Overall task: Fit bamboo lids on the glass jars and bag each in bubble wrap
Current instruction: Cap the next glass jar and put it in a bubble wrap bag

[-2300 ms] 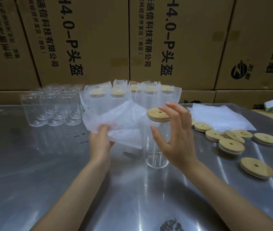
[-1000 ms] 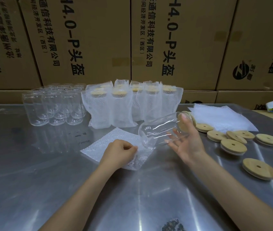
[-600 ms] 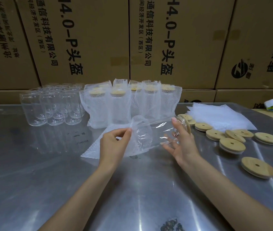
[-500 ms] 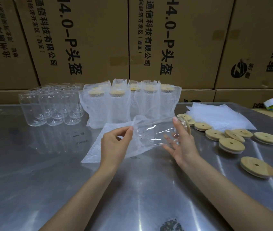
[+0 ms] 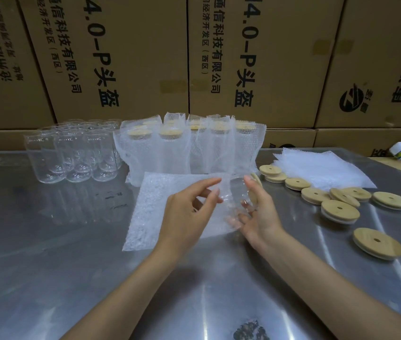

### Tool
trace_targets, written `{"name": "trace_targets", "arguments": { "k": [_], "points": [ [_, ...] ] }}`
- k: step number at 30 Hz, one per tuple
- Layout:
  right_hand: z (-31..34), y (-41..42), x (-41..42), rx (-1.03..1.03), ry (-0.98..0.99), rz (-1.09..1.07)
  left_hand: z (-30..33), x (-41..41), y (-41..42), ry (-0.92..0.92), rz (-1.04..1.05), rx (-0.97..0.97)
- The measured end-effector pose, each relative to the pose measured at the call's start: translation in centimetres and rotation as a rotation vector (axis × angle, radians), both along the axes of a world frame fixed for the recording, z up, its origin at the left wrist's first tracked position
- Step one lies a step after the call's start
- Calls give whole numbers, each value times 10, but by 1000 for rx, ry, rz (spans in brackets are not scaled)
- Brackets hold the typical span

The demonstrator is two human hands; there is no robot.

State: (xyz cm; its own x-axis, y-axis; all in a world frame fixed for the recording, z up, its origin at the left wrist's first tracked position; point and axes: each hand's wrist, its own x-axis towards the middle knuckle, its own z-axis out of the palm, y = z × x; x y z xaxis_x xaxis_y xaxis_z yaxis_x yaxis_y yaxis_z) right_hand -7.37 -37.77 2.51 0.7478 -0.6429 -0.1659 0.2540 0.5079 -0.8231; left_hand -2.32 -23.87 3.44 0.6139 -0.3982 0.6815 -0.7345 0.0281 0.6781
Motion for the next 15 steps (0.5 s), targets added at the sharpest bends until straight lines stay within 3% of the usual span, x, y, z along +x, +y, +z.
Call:
{"name": "trace_targets", "arguments": {
  "k": [2, 4, 5, 7, 9, 10, 15],
  "points": [
    [1, -6, -1, 54, -18, -25, 6, 11, 7, -90, 105, -59],
    [1, -12, -2, 87, -13, -53, 8, 32, 18, -61, 300, -79],
    [1, -14, -2, 92, -6, -61, 7, 44, 25, 35, 401, -35],
    [0, -16, -4, 85, -1, -61, 0, 66, 37, 405, 468, 94],
    [0, -15, -5, 80, -10, -48, -2, 72, 44, 789, 347, 152],
    [0, -14, -5, 78, -10, -43, 0, 71, 47, 890, 278, 152],
    [0, -13, -4, 75, -23, -33, 5, 66, 45, 1136, -31, 180]
  ]
}}
